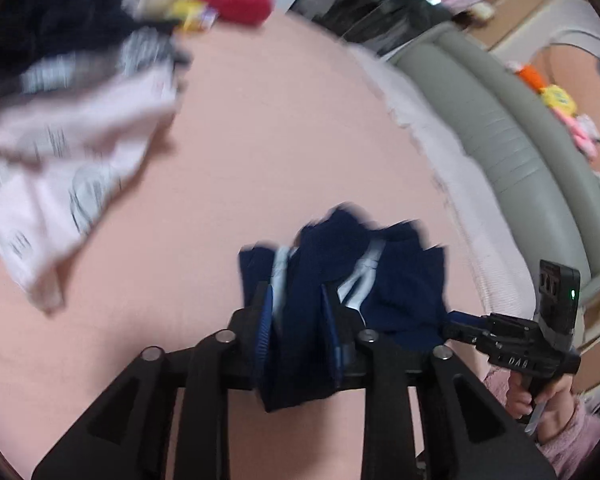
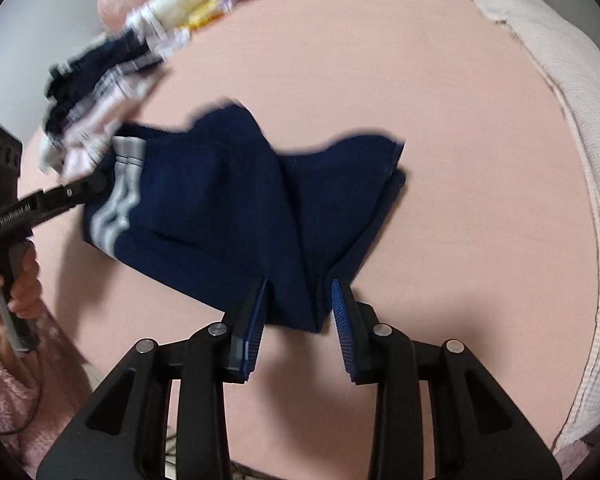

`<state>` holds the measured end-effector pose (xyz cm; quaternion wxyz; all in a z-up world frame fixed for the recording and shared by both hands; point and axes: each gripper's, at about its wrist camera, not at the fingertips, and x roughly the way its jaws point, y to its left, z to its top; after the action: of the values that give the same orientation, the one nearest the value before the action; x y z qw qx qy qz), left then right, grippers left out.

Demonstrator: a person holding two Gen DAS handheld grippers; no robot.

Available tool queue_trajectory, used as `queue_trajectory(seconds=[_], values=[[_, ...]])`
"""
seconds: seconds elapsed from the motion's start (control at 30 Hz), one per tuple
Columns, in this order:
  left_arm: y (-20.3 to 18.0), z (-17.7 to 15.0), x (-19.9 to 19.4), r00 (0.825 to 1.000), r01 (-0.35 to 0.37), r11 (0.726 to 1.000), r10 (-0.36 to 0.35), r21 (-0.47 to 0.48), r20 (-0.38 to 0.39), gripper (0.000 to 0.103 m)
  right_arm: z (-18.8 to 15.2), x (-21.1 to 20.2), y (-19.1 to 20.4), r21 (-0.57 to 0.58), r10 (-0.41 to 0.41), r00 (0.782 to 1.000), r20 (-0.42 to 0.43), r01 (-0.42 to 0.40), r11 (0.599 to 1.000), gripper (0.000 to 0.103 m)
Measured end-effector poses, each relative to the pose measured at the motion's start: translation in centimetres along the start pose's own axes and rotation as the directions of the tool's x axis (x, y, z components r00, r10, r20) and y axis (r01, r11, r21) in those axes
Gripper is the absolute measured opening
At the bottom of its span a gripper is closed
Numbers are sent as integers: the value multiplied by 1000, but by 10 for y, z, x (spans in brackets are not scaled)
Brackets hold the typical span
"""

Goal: Fold clothes

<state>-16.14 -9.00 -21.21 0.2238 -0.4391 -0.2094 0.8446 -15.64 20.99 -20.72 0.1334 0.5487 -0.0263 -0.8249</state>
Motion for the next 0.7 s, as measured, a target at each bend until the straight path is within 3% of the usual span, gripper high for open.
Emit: queue_trajectory(seconds=[0.1,0.13,0.23,0.33,0.47,0.53,0.57,0.63,0.67,0.7], values=[[-19,-3,-2,998,59,996,-61,74,19,28,11,-12,17,-33,51,995,80,-49,998,37],[-26,-6,5,999,50,994,-52,99,13,28,17,-9,26,-58,56,995,85,-51,997,37],[-41,-15,38,997,-68,987,73,148,-28,28,27,18,51,-130,23,999,44,-17,991,37],[-42,-21,58,977,-189,957,205,219,-56,23,28,55,63,-170,-122,992,1,121,978,34],[-13,-11,41,978,-178,978,188,110,-93,16,22,51,53,-167,-233,972,32,235,958,29],[-4,-11,32,981,-155,984,164,84,-108,14,16,44,39,-160,-299,953,37,301,940,35],[-3,-12,28,984,-142,987,149,78,-102,14,15,41,31,-135,-276,961,26,277,951,39],[-7,-12,20,988,-127,988,134,91,-76,17,12,34,19,-97,-239,971,14,239,966,39],[-16,-13,16,989,-131,984,138,121,-50,25,12,30,20,-97,-238,971,22,239,966,39],[-23,-12,15,990,-131,982,137,137,-36,42,12,25,21,-93,-225,974,35,228,969,39]])
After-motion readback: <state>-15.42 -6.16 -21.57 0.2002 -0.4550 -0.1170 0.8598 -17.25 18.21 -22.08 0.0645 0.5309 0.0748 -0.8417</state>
